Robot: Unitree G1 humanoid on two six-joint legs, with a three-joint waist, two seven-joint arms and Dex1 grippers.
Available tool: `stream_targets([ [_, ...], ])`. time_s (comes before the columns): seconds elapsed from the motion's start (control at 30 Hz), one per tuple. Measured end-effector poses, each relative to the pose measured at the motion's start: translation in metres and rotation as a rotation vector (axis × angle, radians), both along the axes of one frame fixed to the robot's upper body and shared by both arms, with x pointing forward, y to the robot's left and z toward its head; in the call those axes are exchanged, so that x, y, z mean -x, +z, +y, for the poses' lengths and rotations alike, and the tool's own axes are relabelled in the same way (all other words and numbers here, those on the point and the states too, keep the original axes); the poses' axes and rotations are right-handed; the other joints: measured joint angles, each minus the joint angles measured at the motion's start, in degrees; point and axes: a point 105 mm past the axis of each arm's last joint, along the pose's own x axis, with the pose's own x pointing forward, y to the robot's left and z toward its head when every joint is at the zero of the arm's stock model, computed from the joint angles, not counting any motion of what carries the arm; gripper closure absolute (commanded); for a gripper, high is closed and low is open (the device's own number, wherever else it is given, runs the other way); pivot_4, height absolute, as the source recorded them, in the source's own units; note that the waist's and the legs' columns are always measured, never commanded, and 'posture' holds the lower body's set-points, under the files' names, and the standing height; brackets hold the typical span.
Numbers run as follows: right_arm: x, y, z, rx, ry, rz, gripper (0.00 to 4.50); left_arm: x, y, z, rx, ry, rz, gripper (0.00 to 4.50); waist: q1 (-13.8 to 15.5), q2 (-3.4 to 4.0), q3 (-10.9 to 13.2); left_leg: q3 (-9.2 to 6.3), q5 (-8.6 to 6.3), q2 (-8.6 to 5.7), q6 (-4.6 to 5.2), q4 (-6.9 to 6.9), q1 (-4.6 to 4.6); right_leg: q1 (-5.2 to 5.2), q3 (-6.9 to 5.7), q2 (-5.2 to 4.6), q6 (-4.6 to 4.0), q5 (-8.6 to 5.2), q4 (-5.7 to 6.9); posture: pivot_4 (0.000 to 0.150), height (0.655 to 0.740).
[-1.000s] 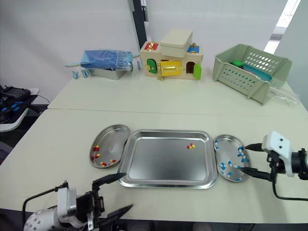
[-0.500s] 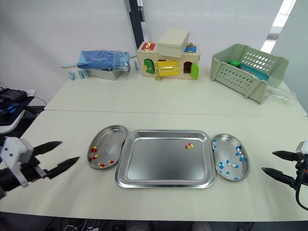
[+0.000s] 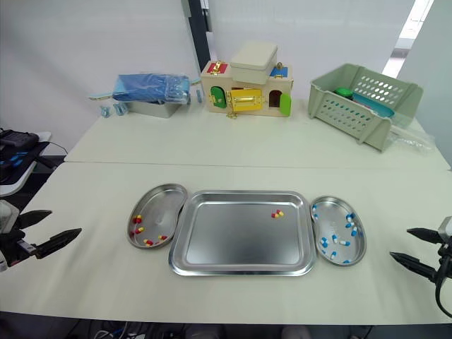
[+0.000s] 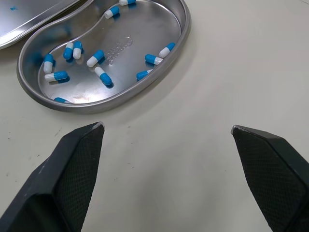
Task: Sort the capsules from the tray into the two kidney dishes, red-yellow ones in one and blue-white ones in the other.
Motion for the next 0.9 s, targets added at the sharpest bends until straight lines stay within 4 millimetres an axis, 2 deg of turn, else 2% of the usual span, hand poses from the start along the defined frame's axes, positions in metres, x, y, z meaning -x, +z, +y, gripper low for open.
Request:
stream_targets([
  [0.17,0.016,-0.008,0.010,-0.021,0.040,0.044,0.06,0.000,-0.008,0.000,-0.009,-0.032,0.038,0.00,0.0,0.00,0.0,-0.01,0.00,0.00,0.00,0.00,0.01,0.00,-0.01,0.00,0.00,0.00,0.01,0.150,0.7400],
  [0.23,0.027,-0.011,0.023,-0.065,0.074,0.044,0.06,-0.007,-0.007,-0.008,-0.020,-0.083,0.057,0.00,0.1,0.00,0.0,-0.02,0.00,0.00,0.00,0.00,-0.01,0.00,-0.02,0.00,0.00,0.00,0.02,0.150,0.7400],
  [0.3,0.042,-0.013,0.049,-0.126,0.138,0.044,0.06,-0.015,-0.001,-0.022,-0.039,-0.159,0.080,0.00,0.5,0.00,0.0,-0.11,0.00,0.01,0.00,-0.01,-0.05,0.00,-0.09,0.01,0.01,-0.01,0.01,0.150,0.7400],
  [0.43,0.068,-0.013,0.098,-0.212,0.232,0.027,0.06,-0.033,0.012,-0.061,-0.070,-0.333,0.074,0.00,0.7,-0.02,0.0,-0.12,0.00,0.00,0.00,0.01,-0.07,0.02,-0.09,0.00,0.01,-0.01,0.01,0.150,0.7400],
  [0.5,0.074,-0.014,0.115,-0.242,0.257,0.018,0.06,-0.038,0.014,-0.080,-0.074,-0.412,0.079,0.00,0.5,-0.02,0.0,-0.07,0.00,-0.01,-0.01,0.03,-0.06,0.02,-0.04,0.00,0.02,-0.01,0.02,0.150,0.7400],
  [0.73,0.078,-0.019,0.138,-0.269,0.195,-0.129,0.06,-0.056,0.018,-0.157,-0.060,-0.731,0.103,0.00,0.1,-0.01,0.0,-0.08,0.01,0.01,-0.01,0.02,0.00,0.00,-0.05,0.05,0.01,-0.01,0.08,0.150,0.7400],
  [0.9,0.087,-0.026,0.158,-0.341,0.159,-0.202,0.06,-0.062,0.008,-0.220,-0.026,-0.969,0.142,0.00,0.5,-0.02,0.0,-0.09,0.01,-0.02,-0.01,0.10,-0.03,0.01,-0.03,0.05,0.02,-0.01,0.09,0.150,0.7400],
])
